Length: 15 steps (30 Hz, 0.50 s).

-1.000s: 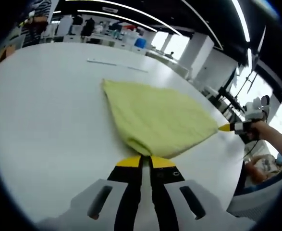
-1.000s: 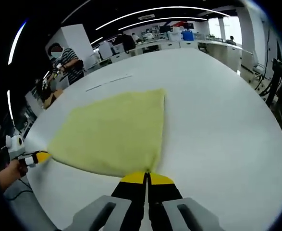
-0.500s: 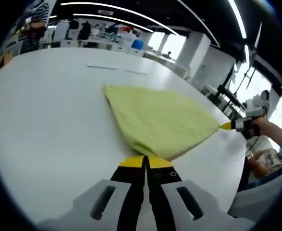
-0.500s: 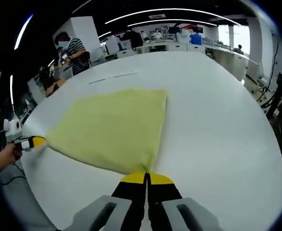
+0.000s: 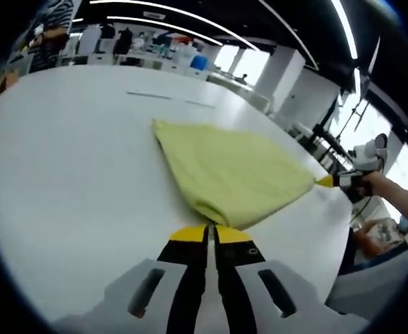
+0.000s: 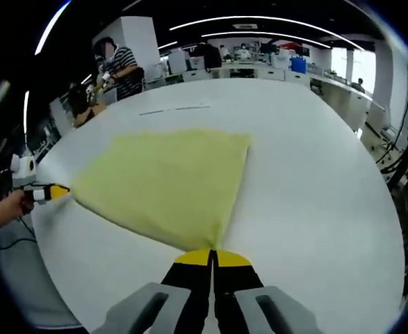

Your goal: Fold the garment on the visible template until the final outline fits inside the template.

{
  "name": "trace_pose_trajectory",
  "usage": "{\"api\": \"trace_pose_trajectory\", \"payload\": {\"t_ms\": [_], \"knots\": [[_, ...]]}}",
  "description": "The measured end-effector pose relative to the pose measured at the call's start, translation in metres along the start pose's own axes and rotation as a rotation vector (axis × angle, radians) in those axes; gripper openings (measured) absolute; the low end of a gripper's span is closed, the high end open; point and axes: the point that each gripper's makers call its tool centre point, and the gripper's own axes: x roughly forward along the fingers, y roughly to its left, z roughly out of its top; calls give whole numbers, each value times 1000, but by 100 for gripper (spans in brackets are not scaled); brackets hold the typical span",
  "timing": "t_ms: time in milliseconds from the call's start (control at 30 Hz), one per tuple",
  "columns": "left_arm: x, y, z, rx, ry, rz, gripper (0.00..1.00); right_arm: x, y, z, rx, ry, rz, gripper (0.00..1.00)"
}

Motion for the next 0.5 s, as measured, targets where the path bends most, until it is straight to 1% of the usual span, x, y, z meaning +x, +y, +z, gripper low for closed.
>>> {"api": "trace_pose_trajectory", "payload": {"t_ms": [33,100,200,267,400,433,500], "knots": [[2,-3,1,-28,-8,-18,7,0,0,0,1,-2,2,0],[4,-5,1,-35,-8,-25,10,0,0,0,10,-3,3,0],[8,-3,0,-37,-2,-18,8,0,0,0,21,-6,5,0],[10,-2,2,-86,-24,-32,7,0,-1,0,25,-6,6,0],[12,-3,1,-83,-16,-35,3,1,-1,-1,32,-5,9,0],[12,-3,0,-82,-14,-39,0,1,-1,-1,32,-5,10,0],[12,-2,0,-80,-15,-36,0,1,-1,-1,20,-2,12,0]]}}
